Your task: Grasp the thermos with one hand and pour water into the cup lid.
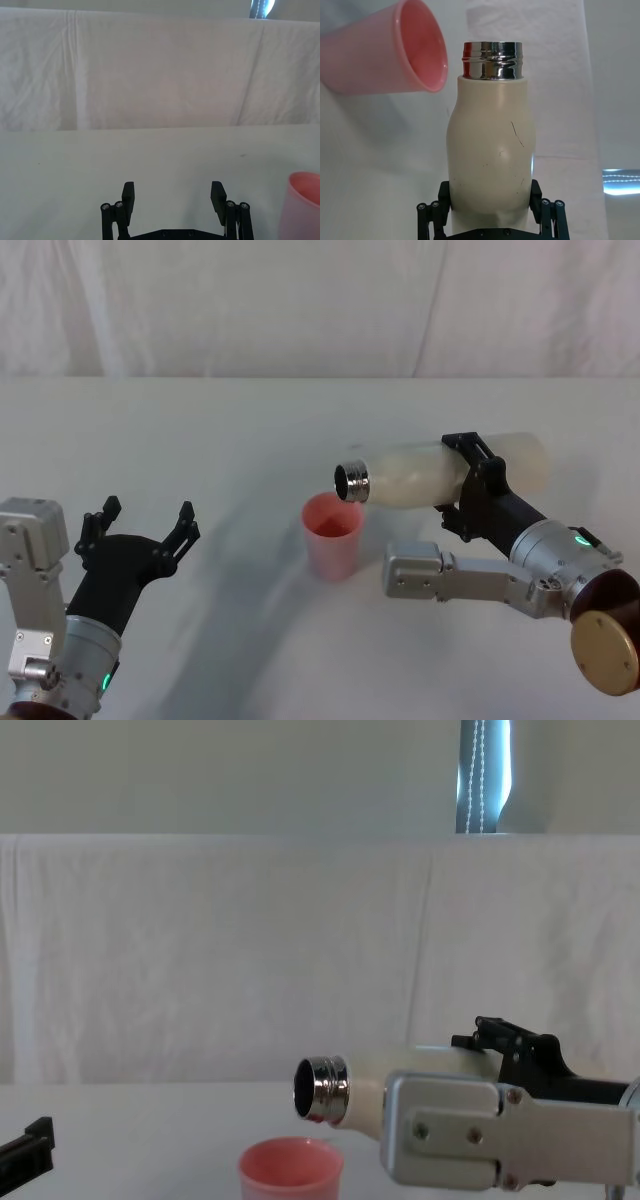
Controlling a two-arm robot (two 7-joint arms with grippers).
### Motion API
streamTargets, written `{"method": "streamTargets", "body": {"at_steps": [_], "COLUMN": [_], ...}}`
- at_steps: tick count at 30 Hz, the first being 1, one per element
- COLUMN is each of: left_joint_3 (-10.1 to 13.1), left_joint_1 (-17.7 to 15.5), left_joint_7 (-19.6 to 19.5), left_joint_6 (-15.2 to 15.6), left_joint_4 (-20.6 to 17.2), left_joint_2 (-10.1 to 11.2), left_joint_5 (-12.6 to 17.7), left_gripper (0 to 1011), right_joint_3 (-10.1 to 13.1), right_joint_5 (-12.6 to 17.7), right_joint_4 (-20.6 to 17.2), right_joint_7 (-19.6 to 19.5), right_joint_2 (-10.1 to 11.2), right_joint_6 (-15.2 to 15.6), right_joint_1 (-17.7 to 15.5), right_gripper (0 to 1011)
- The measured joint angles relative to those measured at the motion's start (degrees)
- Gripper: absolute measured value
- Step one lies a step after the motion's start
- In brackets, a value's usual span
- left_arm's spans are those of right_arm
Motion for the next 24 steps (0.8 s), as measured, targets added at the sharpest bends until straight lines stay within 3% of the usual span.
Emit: {"method": "streamTargets", "body": {"at_steps": [24], "left_joint_3": [0.0], "left_joint_1": [0.0], "left_joint_7": [0.0], "left_joint_6": [0.0], "left_joint_4": [0.0], "left_joint_2": [0.0], "left_joint_5": [0.0], "left_gripper": [1001], "right_joint_3": [-1.6], "right_joint_5": [-3.4], "right_joint_4": [0.1], "right_joint_7": [0.8], "right_joint_2": [1.1], "right_joint_6": [0.5], "right_joint_1": [1.1], "right_gripper": [958]}}
